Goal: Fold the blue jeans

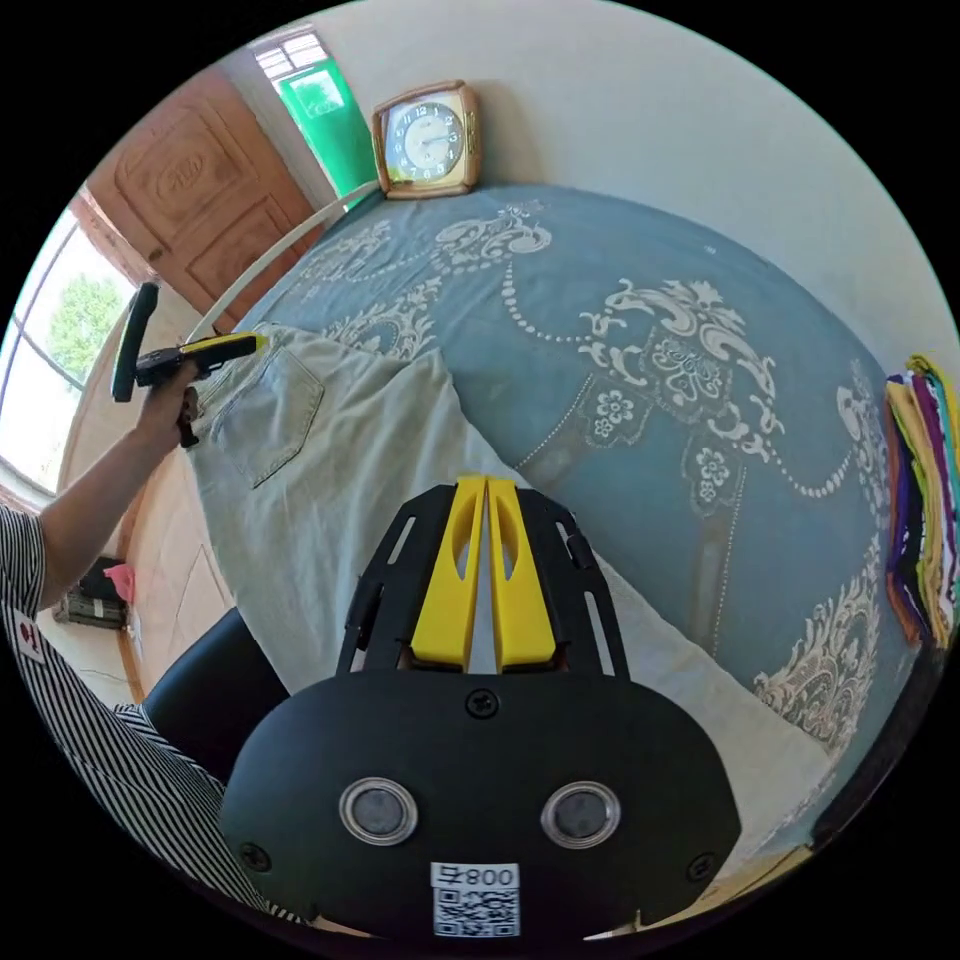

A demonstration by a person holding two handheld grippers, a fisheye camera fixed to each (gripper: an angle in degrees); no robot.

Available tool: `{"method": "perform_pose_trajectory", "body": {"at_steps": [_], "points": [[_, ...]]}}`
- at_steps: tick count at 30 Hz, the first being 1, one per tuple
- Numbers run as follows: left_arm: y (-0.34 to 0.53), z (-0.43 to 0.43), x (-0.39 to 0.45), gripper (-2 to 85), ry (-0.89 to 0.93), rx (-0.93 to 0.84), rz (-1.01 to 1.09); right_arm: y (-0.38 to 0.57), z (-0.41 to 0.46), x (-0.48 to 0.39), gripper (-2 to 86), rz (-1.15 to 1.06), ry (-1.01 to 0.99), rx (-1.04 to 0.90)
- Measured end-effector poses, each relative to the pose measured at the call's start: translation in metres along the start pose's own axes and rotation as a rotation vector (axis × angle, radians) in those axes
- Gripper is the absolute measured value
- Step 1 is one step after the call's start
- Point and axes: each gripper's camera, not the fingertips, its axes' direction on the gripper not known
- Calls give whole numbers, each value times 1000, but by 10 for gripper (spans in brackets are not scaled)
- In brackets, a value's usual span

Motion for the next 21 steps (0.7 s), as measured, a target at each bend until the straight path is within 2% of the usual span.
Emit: {"method": "perform_pose_trajectory", "body": {"at_steps": [3, 6, 8, 9, 13, 17, 21], "points": [[0, 0, 72, 3, 204, 10, 214, 16, -2, 7, 1, 24, 51, -27], [-4, 20, 135, 3, 248, -57, 358, 26, 20, 21, 1, 58, 38, -123], [-6, 40, 159, 3, 211, -138, 415, 29, 23, 28, 1, 84, 7, -126], [-8, 54, 168, 3, 162, -213, 421, 29, 21, 31, 2, 97, -2, -131], [-15, 36, 175, 1, 225, -152, 388, 37, -8, 30, 1, 95, 35, -70], [-13, 19, 204, 2, 269, -119, 453, 70, -40, 34, 1, 111, 59, -20], [-3, 50, 239, 3, 227, -219, 509, 100, -21, 43, 1, 138, 95, -131]]}}
